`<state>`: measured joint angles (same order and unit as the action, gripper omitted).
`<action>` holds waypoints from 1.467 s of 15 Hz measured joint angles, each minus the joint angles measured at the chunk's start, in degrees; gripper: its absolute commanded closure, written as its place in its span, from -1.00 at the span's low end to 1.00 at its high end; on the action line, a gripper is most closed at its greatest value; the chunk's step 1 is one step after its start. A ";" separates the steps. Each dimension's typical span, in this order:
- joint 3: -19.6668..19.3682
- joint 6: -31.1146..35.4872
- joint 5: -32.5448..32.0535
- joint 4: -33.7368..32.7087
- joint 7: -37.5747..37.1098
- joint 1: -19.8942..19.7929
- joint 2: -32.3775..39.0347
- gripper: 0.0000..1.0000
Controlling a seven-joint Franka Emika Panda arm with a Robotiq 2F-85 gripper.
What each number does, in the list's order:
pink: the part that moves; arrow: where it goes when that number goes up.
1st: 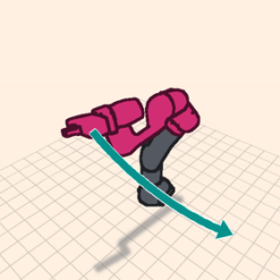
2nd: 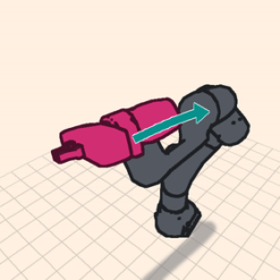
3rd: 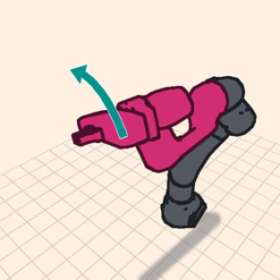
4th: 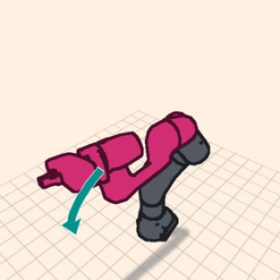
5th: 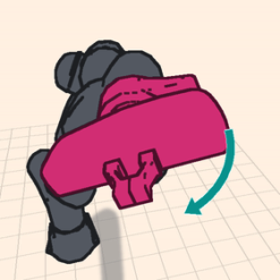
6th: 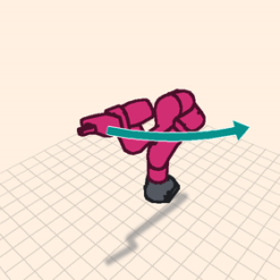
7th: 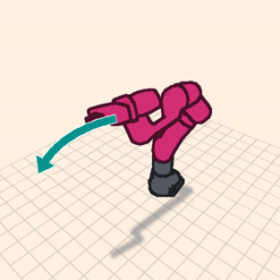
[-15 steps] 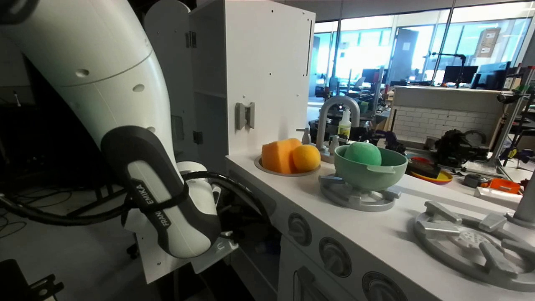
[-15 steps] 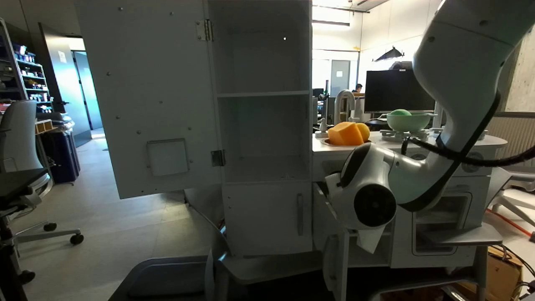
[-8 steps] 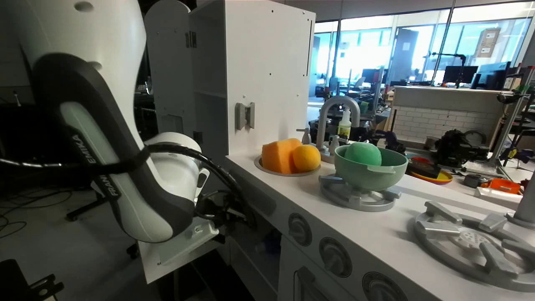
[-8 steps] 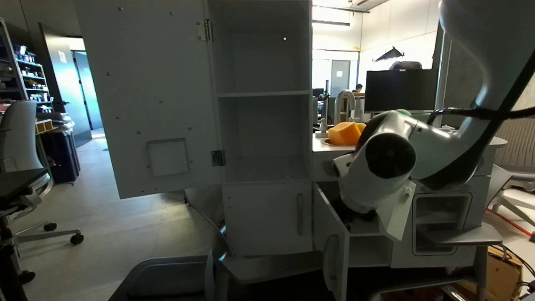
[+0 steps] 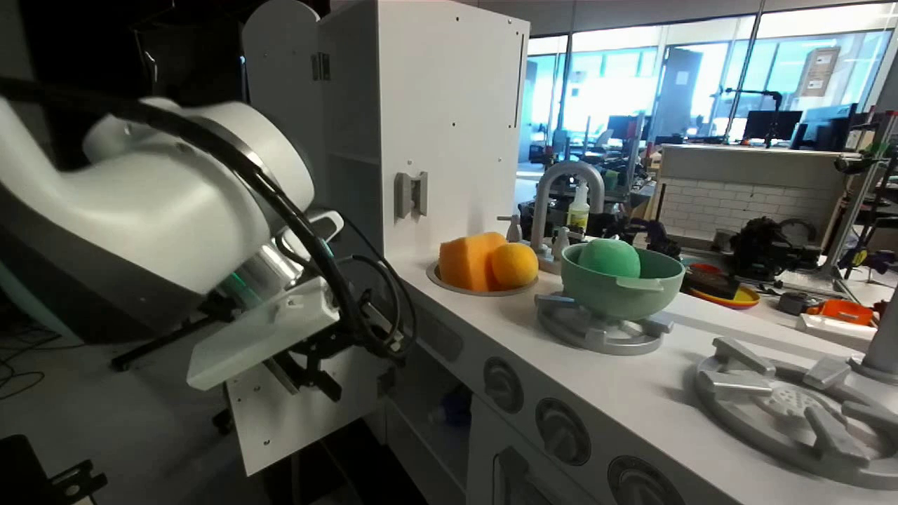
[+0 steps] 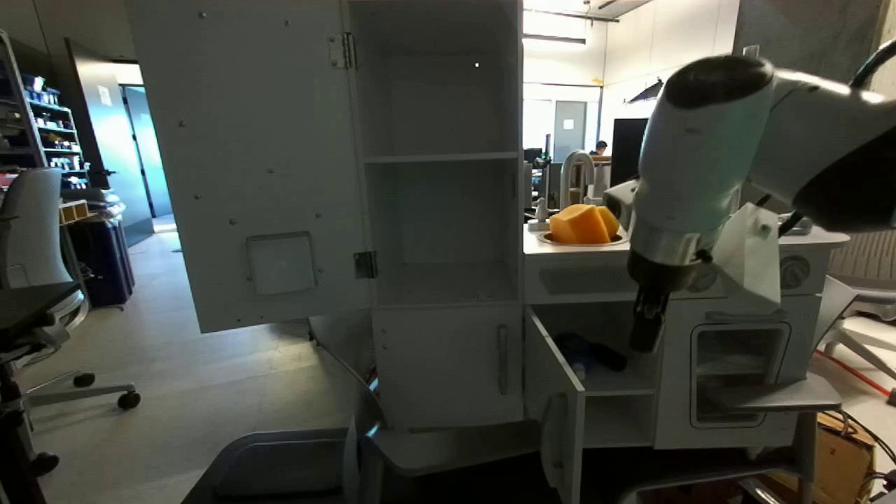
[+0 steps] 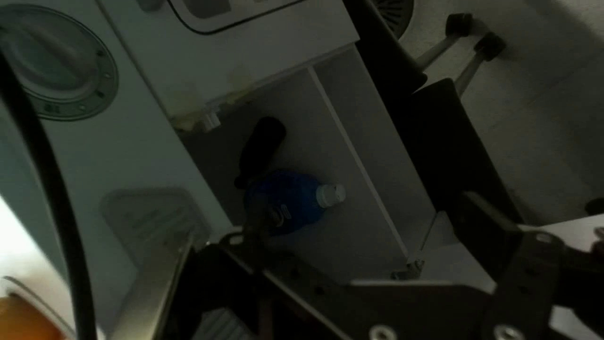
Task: Open the cabinet under sink, put the black bottle and blue bottle inside the cabinet underneath the sink
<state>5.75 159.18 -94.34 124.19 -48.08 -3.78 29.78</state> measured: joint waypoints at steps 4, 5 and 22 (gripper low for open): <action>1.48 4.32 19.17 10.50 15.35 -4.53 -11.69 -1.00; 2.94 4.84 24.05 13.64 19.33 -6.62 -14.40 -1.00; 42.28 -6.10 105.35 25.70 65.82 -35.24 -26.43 -1.00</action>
<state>48.03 153.07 11.01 149.89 17.74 -39.02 3.35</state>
